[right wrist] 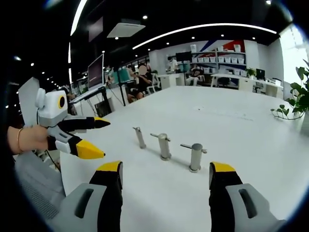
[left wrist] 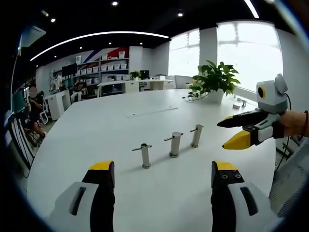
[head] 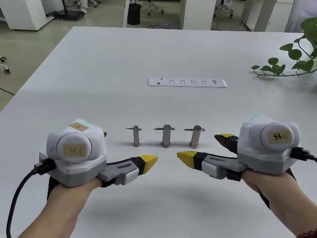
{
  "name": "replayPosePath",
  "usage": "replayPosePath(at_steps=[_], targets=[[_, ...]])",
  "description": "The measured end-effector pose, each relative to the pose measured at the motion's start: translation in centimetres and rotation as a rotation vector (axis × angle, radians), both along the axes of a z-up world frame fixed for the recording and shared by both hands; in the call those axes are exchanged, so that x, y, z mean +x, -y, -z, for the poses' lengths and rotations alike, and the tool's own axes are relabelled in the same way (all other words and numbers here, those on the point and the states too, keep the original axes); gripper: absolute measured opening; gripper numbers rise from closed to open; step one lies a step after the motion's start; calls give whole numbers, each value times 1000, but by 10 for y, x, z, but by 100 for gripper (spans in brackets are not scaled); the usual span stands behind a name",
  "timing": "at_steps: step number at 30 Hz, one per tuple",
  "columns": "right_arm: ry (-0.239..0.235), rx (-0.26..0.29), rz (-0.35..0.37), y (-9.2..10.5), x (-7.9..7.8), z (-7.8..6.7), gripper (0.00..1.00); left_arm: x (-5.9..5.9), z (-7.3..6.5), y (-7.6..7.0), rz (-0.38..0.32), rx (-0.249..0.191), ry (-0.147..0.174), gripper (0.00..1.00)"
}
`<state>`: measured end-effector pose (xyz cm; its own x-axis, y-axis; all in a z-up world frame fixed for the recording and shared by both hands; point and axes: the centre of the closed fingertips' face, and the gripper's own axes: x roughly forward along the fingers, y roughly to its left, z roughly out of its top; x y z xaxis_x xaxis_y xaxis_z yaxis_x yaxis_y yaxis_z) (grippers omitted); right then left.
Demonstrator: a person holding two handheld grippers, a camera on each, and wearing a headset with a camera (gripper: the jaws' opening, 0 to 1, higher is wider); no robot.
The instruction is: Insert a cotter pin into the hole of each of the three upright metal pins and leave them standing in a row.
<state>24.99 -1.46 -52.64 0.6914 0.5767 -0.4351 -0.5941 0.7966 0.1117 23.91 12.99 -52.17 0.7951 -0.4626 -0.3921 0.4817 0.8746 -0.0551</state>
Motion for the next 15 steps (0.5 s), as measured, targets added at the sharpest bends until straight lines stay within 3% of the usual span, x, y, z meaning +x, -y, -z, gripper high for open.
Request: replayPosePath(at_steps=[12,15], targets=[[11,14,29,-2,3,-6,82,-3,1,-12,-39,-12,-12,87],[28,-4,27,-4,4,-8,83,-4,0,-14,-43,-12,-11,89]])
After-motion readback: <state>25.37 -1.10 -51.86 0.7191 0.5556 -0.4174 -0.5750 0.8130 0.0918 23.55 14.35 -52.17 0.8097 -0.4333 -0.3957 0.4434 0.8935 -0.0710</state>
